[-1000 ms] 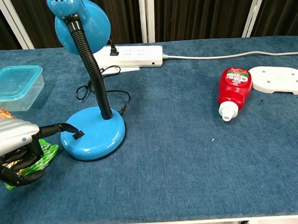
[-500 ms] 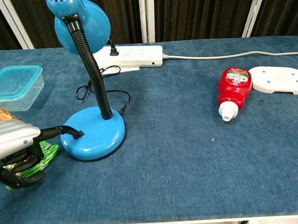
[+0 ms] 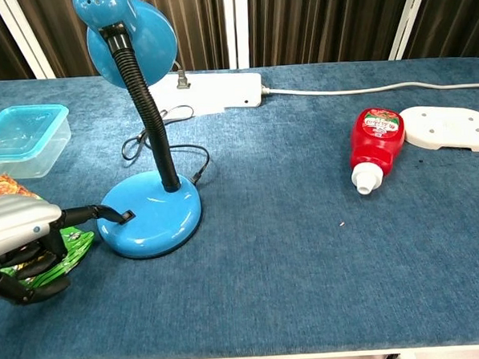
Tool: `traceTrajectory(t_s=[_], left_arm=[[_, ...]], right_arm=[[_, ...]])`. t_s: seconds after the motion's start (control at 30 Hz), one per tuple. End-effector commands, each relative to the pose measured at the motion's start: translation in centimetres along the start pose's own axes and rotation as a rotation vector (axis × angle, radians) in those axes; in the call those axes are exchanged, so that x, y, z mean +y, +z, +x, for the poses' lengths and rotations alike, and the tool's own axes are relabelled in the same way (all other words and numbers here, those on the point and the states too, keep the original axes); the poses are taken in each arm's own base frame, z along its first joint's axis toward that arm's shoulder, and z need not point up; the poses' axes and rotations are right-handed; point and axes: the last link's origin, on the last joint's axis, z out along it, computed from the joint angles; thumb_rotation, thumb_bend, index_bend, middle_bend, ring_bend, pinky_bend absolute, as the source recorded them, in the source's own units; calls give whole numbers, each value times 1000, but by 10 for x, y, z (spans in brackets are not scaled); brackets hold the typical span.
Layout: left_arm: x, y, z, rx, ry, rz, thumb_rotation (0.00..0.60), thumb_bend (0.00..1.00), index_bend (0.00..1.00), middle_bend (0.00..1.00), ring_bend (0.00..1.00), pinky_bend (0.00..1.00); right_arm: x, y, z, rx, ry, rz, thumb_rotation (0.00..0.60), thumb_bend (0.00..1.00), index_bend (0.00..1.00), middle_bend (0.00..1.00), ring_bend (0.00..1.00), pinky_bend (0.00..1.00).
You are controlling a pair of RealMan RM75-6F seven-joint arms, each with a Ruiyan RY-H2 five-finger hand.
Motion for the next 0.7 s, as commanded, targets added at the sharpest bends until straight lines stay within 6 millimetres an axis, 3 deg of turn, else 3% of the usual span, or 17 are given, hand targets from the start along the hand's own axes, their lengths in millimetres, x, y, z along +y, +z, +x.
traceTrajectory(t_s=[0.03, 0.13, 0.27, 0.33, 0.4, 0.43, 0.5, 0.57, 0.7], left_arm=[[0, -3, 11, 58, -9, 3, 600, 392, 190, 840, 840, 917], [-2, -12, 28, 156, -16, 19, 600, 392, 189, 840, 840, 917], [-16, -43, 50, 346, -31, 96, 600, 378, 191, 838, 839, 908], [-30, -62, 53, 429, -43, 161, 600, 316, 194, 811, 819, 885], [-48, -82, 55, 520, -53, 248, 600, 210, 193, 719, 732, 817], [-56, -90, 55, 553, -56, 287, 600, 146, 185, 625, 620, 741], [-74, -104, 51, 570, -41, 384, 600, 45, 137, 360, 298, 504], [-90, -115, 50, 548, -19, 462, 600, 0, 60, 78, 28, 190], [-105, -125, 49, 506, -51, 495, 600, 0, 35, 7, 0, 26]], right_arm=[[0, 0, 1, 5, 1, -2, 600, 176, 0, 0, 0, 12], [1, -1, 2, 9, 2, -4, 600, 176, 0, 0, 0, 12], [0, -1, 5, 16, 7, -5, 600, 176, 0, 0, 0, 12], [0, -1, 7, 25, 9, -4, 600, 176, 0, 0, 0, 12], [0, -1, 9, 36, 10, -2, 600, 176, 0, 0, 0, 12], [0, -1, 9, 40, 8, -1, 600, 176, 0, 0, 0, 12], [-1, -1, 9, 43, 1, 4, 600, 176, 0, 0, 0, 12], [-2, -1, 7, 36, -9, 11, 600, 176, 0, 0, 0, 9], [-6, -1, 5, 26, -21, 24, 600, 176, 0, 0, 0, 0]])
